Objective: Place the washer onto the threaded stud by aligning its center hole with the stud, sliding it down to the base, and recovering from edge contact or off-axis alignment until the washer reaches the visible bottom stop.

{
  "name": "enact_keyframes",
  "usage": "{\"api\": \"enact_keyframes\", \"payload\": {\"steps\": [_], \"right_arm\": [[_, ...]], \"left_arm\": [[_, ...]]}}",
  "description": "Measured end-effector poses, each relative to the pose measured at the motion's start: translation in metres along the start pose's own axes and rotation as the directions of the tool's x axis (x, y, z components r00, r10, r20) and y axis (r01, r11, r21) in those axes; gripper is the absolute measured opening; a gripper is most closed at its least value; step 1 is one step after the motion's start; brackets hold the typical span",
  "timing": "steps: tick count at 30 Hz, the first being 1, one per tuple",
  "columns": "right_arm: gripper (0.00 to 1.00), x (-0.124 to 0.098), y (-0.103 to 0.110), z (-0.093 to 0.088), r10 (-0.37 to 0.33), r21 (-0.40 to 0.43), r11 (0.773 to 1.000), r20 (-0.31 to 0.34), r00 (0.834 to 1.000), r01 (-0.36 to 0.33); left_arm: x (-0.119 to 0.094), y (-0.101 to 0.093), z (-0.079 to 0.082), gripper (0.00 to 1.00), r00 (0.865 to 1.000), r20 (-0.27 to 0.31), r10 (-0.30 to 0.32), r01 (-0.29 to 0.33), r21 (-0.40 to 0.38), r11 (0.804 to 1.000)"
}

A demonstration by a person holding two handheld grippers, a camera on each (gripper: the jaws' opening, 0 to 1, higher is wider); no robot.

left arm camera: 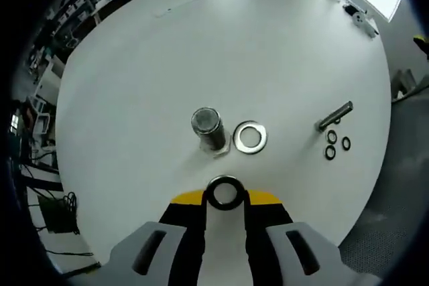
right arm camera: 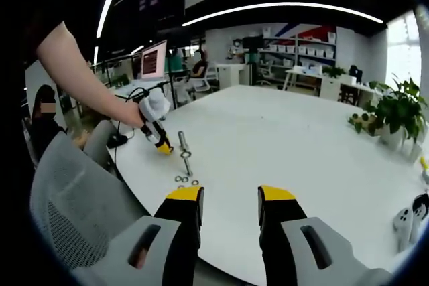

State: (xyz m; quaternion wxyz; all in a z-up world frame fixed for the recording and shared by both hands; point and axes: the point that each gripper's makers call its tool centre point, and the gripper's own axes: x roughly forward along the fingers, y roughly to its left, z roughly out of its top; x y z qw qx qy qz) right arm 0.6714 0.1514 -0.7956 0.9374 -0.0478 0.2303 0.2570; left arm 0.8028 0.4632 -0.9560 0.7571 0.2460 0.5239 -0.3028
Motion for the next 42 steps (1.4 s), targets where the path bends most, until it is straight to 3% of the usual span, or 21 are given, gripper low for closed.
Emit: {"api": "enact_keyframes", "payload": {"steps": [8,10,16,19,24,28,31,42], "right_arm": [[0.35,0.000,-0.001,0.000,-0.005,0.002,1.000,0.001,1.000,0.005],[0.35,0.000,-0.001,0.000,-0.004,0.003,1.000,-0.001,1.000,0.004],[0.35,0.000,-0.001,0.000,-0.005,0.005,1.000,0.001,1.000,0.005],[0.35,0.000,-0.001,0.001,-0.003,0.002,1.000,0.003,1.000,0.003],[0.35,-0.001,-0.001,0.000,-0.006,0.004,1.000,0.004,1.000,0.006],[0.35,-0.001,-0.002,0.001,-0.007,0.003,1.000,0.005,1.000,0.007],[0.35,-0.001,-0.002,0.001,-0.009,0.002,1.000,0.005,1.000,0.009],[0.35,-0.002,-0.003,0.001,-0.013,0.008,1.000,0.012,1.000,0.013]], "left_arm": [[-0.018,0.000,0.016,0.19,0.998,0.065,0.004,-0.008,0.050,0.999],[-0.023,0.003,0.021,0.19,0.997,0.076,0.029,-0.038,0.123,0.992],[-0.035,0.001,0.033,0.19,0.992,0.125,0.016,-0.034,0.138,0.990],[-0.041,0.001,0.038,0.19,0.990,0.136,0.040,-0.073,0.250,0.966],[-0.048,0.000,0.047,0.19,0.986,0.160,0.044,-0.087,0.272,0.958],[-0.049,0.005,0.055,0.19,0.986,0.158,0.050,-0.093,0.281,0.955],[-0.050,0.007,0.061,0.19,0.987,0.148,0.063,-0.108,0.325,0.939],[-0.047,0.013,0.070,0.19,0.992,0.112,0.063,-0.097,0.340,0.936]]}}
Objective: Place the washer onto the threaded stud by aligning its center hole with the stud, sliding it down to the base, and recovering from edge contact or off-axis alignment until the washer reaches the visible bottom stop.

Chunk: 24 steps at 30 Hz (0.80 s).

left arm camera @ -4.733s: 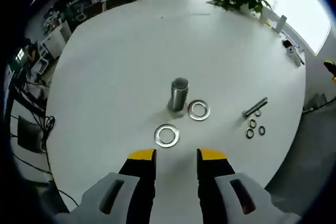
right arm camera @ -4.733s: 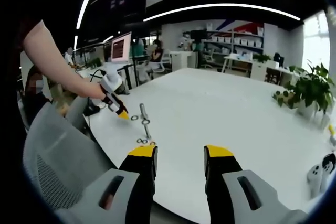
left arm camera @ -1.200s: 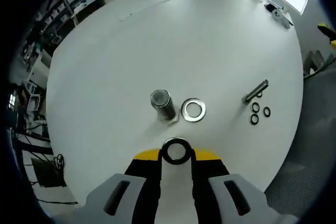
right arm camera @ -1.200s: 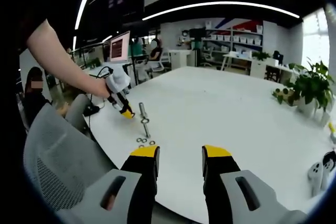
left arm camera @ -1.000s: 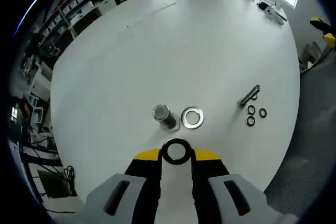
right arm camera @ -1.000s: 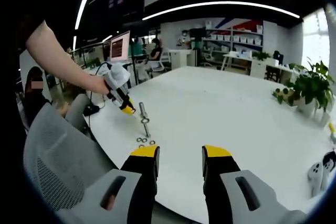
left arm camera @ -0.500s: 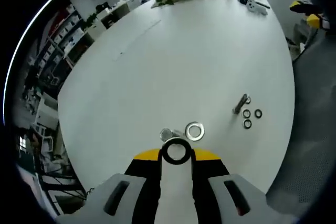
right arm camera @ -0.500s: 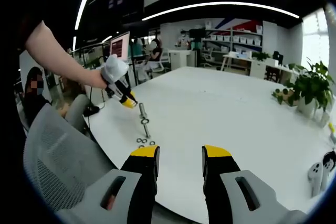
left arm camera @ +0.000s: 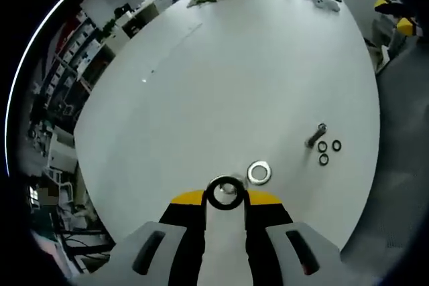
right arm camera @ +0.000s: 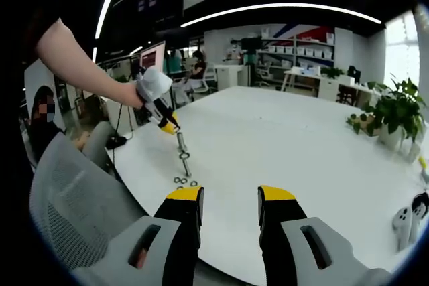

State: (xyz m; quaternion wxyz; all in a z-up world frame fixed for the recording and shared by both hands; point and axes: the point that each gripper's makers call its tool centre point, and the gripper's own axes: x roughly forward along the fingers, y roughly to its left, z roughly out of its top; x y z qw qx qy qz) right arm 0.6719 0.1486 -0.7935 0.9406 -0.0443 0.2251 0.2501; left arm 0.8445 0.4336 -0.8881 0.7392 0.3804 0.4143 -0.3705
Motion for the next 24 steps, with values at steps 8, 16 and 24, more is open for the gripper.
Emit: {"api": "enact_keyframes", "payload": {"steps": [8,16,24], "right_arm": [[0.35,0.000,-0.001,0.000,-0.006,0.000,1.000,0.003,1.000,0.006],[0.35,-0.001,-0.001,0.001,-0.006,-0.002,1.000,0.005,1.000,0.006],[0.35,0.000,-0.001,0.000,-0.007,-0.002,1.000,0.003,1.000,0.007]], "left_arm": [[0.005,0.006,0.001,0.19,1.000,-0.023,-0.013,0.013,-0.017,1.000],[0.011,0.000,0.001,0.19,0.998,-0.050,-0.038,0.038,-0.002,0.999],[0.019,-0.003,-0.001,0.19,0.995,-0.067,-0.075,0.075,-0.014,0.997]]}}
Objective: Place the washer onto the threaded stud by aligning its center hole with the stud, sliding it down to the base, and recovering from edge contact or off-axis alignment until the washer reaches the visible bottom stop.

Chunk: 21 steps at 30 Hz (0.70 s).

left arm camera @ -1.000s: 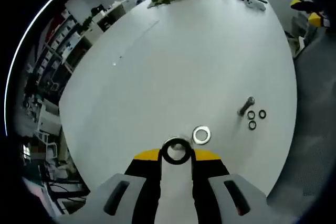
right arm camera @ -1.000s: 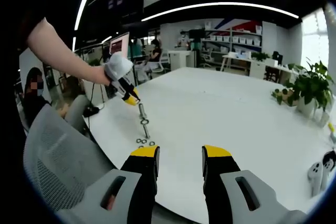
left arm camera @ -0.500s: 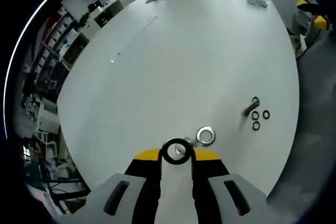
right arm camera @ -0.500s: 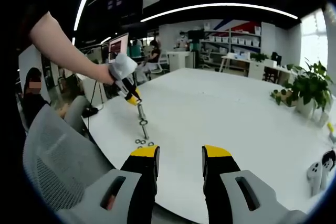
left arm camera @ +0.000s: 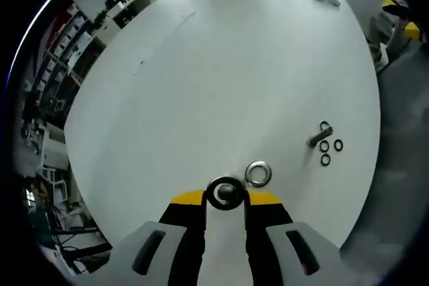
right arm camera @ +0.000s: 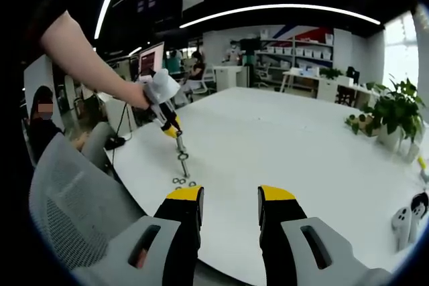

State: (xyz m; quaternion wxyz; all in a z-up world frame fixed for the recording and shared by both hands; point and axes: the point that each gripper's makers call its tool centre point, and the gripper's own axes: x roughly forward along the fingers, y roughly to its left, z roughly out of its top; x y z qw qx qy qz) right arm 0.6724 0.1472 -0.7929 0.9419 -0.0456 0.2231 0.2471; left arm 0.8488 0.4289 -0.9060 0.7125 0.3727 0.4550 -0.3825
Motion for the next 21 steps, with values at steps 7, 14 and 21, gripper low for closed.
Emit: {"api": "enact_keyframes", "payload": {"steps": [7,14,21], "right_arm": [[0.35,0.001,0.001,-0.001,0.004,-0.004,1.000,-0.007,1.000,-0.004],[0.35,0.001,0.001,-0.003,0.006,-0.008,1.000,-0.016,1.000,-0.006],[0.35,0.002,0.001,-0.004,0.005,-0.011,1.000,-0.022,1.000,-0.006]], "left_arm": [[0.012,-0.002,-0.005,0.19,0.999,-0.038,-0.028,0.028,0.011,1.000],[0.026,-0.005,-0.009,0.19,0.997,-0.071,-0.040,0.041,0.008,0.999],[0.036,-0.007,-0.016,0.19,0.994,-0.101,-0.047,0.047,-0.006,0.999]]}}
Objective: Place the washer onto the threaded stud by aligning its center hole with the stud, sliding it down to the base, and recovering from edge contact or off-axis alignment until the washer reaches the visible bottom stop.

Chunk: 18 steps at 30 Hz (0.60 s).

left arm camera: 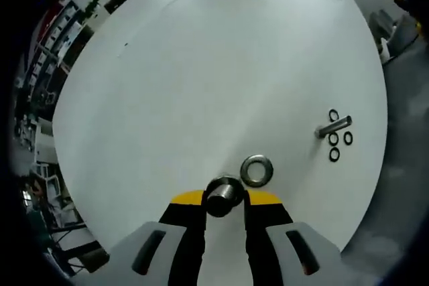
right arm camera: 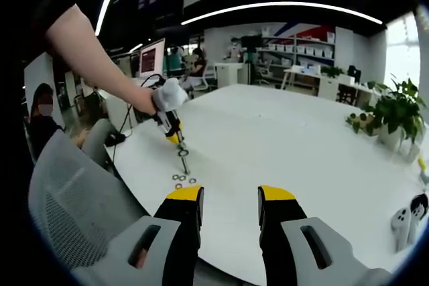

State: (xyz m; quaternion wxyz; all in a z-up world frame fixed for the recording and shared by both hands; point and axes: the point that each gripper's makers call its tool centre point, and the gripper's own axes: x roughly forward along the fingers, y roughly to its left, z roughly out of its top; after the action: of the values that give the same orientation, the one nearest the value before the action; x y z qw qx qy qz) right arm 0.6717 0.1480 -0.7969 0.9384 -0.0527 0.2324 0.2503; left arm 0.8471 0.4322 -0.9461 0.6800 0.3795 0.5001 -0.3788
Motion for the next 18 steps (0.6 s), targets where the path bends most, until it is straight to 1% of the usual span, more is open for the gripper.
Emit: {"api": "enact_keyframes", "payload": {"steps": [10,12,18], "right_arm": [[0.34,0.000,-0.001,-0.002,-0.002,0.005,1.000,-0.009,1.000,0.002],[0.34,0.000,-0.001,-0.002,-0.002,0.003,1.000,-0.008,1.000,0.002],[0.34,0.000,-0.001,-0.002,-0.003,0.006,1.000,-0.007,1.000,0.003]], "left_arm": [[0.010,-0.001,-0.004,0.20,1.000,-0.024,-0.015,0.014,-0.014,1.000],[0.012,0.002,-0.005,0.20,1.000,-0.023,-0.020,0.019,-0.025,1.000],[0.012,0.000,-0.009,0.19,0.999,-0.036,-0.037,0.035,-0.057,0.998]]}}
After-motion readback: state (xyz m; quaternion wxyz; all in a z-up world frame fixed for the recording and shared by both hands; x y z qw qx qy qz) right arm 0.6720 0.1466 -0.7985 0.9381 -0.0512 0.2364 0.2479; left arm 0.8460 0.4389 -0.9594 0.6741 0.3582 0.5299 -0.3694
